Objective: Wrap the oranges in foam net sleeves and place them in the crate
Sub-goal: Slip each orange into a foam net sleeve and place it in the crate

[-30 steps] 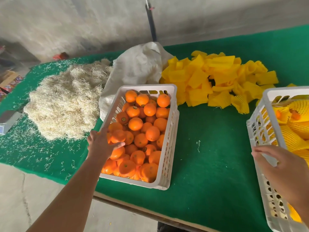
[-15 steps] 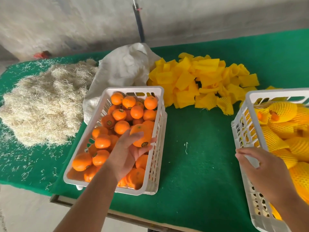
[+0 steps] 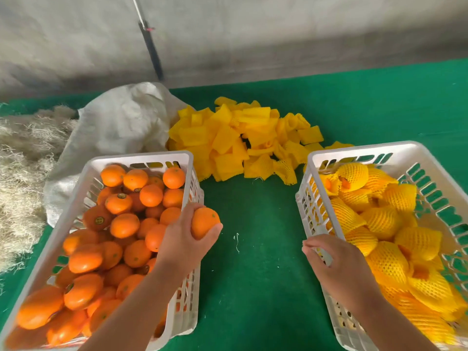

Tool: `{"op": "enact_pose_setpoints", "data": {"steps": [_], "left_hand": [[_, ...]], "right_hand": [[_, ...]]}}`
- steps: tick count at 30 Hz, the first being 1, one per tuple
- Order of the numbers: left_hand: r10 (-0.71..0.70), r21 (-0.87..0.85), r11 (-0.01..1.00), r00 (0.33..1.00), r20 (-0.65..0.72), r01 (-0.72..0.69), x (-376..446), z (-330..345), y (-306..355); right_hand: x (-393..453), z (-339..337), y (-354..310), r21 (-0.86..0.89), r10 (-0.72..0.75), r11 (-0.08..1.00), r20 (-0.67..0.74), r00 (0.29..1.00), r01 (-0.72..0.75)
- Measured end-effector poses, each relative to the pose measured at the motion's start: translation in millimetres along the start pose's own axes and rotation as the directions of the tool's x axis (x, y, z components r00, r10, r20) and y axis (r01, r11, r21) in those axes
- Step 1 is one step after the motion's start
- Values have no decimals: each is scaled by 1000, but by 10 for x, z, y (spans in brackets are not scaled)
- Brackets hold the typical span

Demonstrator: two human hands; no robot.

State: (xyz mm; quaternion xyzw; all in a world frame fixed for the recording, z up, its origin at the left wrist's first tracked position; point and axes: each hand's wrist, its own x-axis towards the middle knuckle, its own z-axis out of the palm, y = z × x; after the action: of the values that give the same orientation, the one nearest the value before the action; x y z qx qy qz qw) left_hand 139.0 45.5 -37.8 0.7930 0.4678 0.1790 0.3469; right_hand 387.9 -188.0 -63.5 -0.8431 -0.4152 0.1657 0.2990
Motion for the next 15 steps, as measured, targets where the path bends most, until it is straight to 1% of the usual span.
{"op": "enact_pose_setpoints", "data": {"steps": [1, 3, 5, 8, 11, 13, 15], "left_hand": [[32, 74, 997, 999, 33, -34, 19, 31, -30], [87, 164, 982, 994, 71, -97, 33, 89, -78], [113, 198, 972, 992, 59, -123, 34, 125, -122], [120, 209, 969, 991, 52, -128, 50, 155, -141], [138, 248, 956, 986, 95, -157, 85, 155, -141], [155, 280, 942, 981, 119, -183, 102, 143, -144], [145, 302, 936, 981, 128, -178, 118, 138, -157]], "right_hand": [[-3, -4, -4, -22, 9, 1000, 9, 1000, -9], [-14, -1, -12, -59, 36, 998, 20, 999, -35], [0, 41, -45, -72, 56, 996, 15, 998, -55], [177, 206, -166, -43, 73, 997, 30, 997, -72], [616, 472, -309, -98, 64, 994, 86, 994, -56], [1006, 659, -382, -100, 60, 994, 101, 993, -50], [1434, 817, -419, -114, 81, 991, 131, 988, -66]]}}
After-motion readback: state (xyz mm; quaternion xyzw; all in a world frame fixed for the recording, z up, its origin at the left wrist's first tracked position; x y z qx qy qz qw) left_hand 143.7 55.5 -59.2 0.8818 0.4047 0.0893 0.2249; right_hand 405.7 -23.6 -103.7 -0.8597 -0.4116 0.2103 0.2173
